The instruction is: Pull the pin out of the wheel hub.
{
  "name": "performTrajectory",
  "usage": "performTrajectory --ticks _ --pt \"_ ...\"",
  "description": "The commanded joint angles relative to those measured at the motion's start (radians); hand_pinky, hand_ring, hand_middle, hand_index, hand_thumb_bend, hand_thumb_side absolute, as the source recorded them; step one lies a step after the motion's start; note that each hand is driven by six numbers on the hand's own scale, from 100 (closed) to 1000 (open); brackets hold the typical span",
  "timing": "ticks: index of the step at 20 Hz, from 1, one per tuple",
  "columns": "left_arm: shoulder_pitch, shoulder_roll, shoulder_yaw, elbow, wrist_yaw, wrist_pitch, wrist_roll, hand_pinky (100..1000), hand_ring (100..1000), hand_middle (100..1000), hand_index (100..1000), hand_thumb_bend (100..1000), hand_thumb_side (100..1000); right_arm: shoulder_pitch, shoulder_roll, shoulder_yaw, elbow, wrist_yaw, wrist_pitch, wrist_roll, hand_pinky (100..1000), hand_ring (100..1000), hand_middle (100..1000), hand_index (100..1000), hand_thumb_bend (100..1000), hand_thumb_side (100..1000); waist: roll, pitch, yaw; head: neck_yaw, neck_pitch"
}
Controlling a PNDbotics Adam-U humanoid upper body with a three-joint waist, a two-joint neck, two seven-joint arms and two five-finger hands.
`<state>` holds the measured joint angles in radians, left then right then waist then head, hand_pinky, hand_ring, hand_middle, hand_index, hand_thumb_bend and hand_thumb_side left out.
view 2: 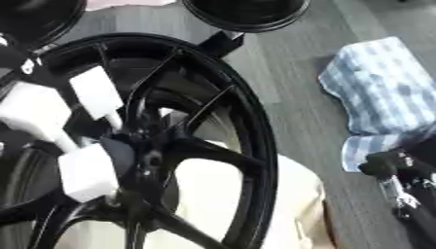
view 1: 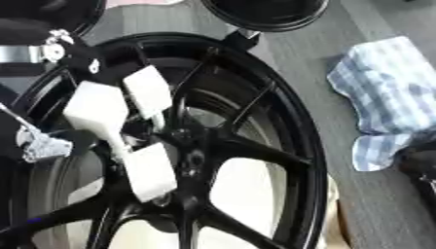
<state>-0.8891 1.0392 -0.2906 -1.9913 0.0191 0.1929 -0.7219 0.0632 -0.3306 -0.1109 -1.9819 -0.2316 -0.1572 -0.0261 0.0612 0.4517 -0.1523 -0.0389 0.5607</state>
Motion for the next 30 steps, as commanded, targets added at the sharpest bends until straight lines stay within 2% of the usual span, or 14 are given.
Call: performTrajectory --ticks 1,5,10,14,15,16,17,21,23,24,27,28,29,30 --pt "-0.015 0.055 0.067 -0.009 0.077 0.019 0.065 719 698 326 477 100 227 0.008 -0.019 -0.010 -0.018 -0.001 -0.002 0.000 723 632 612 520 219 425 -0.004 -0.035 0.004 -0.006 0.002" --pt "0.053 0.123 0.175 -0.009 0.220 0.014 0.181 721 705 323 477 100 243 0.015 -0.020 -0.019 -0.018 -0.002 -0.012 -0.006 724 632 612 520 216 423 -0.008 -0.041 0.023 -0.015 0.009" --pt "0.270 0.218 0.349 -0.009 0.330 -0.041 0.336 718 709 321 478 100 250 0.027 -0.013 -0.034 -0.018 -0.002 -0.028 -0.021 724 632 612 520 214 420 -0.020 -0.048 0.056 -0.038 0.018" --pt "0.439 0.229 0.448 -0.009 0.319 -0.044 0.454 715 712 324 481 100 251 0.036 -0.009 -0.043 -0.018 -0.004 -0.039 -0.031 725 632 613 521 212 416 -0.036 -0.055 0.086 -0.057 0.023" --pt "0.479 0.224 0.463 -0.009 0.305 -0.036 0.479 716 712 324 482 100 251 0.038 -0.008 -0.045 -0.018 -0.006 -0.041 -0.032 725 632 613 521 212 416 -0.040 -0.057 0.093 -0.063 0.024" --pt "0.516 0.216 0.475 -0.009 0.285 -0.025 0.503 716 712 326 484 100 171 0.039 -0.008 -0.046 -0.018 -0.007 -0.043 -0.033 725 632 613 521 211 415 -0.045 -0.058 0.100 -0.067 0.025" --pt "0.551 0.205 0.485 -0.009 0.260 -0.014 0.525 718 715 330 489 100 250 0.039 -0.007 -0.046 -0.018 -0.009 -0.045 -0.034 725 632 614 521 211 414 -0.049 -0.059 0.105 -0.069 0.026" --pt "0.659 0.149 0.493 -0.009 0.183 0.028 0.577 724 734 359 523 100 252 0.040 -0.003 -0.048 -0.018 -0.016 -0.050 -0.033 726 633 614 522 210 413 -0.063 -0.062 0.115 -0.072 0.029" --pt "0.703 0.120 0.489 -0.009 0.147 0.044 0.586 738 754 398 565 100 238 0.040 0.000 -0.049 -0.018 -0.019 -0.053 -0.033 726 633 615 522 208 414 -0.068 -0.063 0.116 -0.073 0.028" --pt "0.723 0.106 0.484 -0.009 0.133 0.053 0.582 751 775 444 625 100 243 0.040 0.001 -0.050 -0.018 -0.021 -0.054 -0.033 726 633 615 522 207 413 -0.070 -0.064 0.116 -0.073 0.027" --pt "0.764 0.067 0.473 -0.009 0.115 0.094 0.567 808 860 560 738 100 397 0.040 0.003 -0.051 -0.018 -0.027 -0.057 -0.031 727 633 615 522 206 412 -0.077 -0.066 0.114 -0.072 0.025" --pt "0.774 0.058 0.470 -0.009 0.110 0.102 0.560 861 954 719 850 100 533 0.040 0.004 -0.051 -0.018 -0.028 -0.058 -0.030 727 634 615 522 205 413 -0.079 -0.066 0.113 -0.071 0.025" --pt "0.782 0.050 0.468 -0.009 0.103 0.105 0.550 896 1000 809 897 100 643 0.041 0.005 -0.051 -0.018 -0.029 -0.059 -0.029 727 634 616 522 204 413 -0.080 -0.067 0.113 -0.071 0.025" --pt "0.789 0.044 0.469 -0.009 0.090 0.106 0.541 915 1000 849 920 217 707 0.042 0.006 -0.052 -0.018 -0.030 -0.060 -0.029 727 634 616 522 204 413 -0.082 -0.067 0.113 -0.071 0.024"
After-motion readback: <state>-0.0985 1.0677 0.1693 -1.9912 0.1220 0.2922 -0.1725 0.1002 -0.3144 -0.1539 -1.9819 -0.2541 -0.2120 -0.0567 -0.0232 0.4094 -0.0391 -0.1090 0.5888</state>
